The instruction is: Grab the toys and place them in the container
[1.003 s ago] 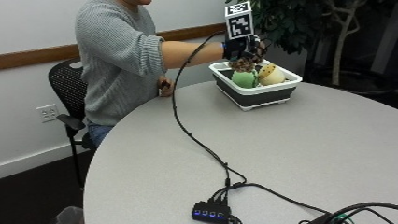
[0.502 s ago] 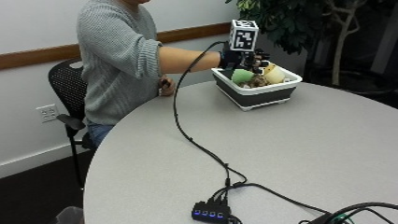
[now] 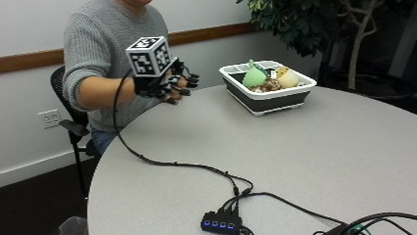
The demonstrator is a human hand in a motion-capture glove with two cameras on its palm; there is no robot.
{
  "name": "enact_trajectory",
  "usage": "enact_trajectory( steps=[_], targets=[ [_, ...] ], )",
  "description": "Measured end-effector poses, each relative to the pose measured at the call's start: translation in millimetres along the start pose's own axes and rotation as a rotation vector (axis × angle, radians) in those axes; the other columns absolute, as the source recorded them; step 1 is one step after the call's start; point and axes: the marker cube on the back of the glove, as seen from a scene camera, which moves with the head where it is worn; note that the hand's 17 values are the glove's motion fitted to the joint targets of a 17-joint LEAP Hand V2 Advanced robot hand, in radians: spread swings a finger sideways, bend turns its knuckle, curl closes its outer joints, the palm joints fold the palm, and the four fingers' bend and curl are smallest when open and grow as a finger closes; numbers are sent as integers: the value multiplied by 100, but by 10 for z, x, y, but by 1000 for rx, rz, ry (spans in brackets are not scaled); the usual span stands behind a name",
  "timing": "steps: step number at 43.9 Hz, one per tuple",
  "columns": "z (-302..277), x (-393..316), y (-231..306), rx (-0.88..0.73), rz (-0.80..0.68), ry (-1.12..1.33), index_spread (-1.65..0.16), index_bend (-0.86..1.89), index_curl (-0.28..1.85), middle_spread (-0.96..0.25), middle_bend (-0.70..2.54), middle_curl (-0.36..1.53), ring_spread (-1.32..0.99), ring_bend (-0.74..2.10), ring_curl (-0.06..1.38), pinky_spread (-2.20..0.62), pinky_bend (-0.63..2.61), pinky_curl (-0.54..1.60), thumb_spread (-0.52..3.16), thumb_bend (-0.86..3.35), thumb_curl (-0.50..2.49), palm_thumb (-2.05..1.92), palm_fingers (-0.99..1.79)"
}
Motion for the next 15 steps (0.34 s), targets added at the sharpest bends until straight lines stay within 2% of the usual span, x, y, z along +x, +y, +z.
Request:
enact_trajectory(
  steps=[5,15],
  targets=[
    [12,410,407,44,125,-5,-34,16,29,-14,12,25,-9,17,36,4,85,34,142,0,48,5,-18],
    [290,510,765,59,179,-34,-35,17,31,-14,13,24,-8,17,34,4,81,33,146,0,43,8,-15]
  ],
)
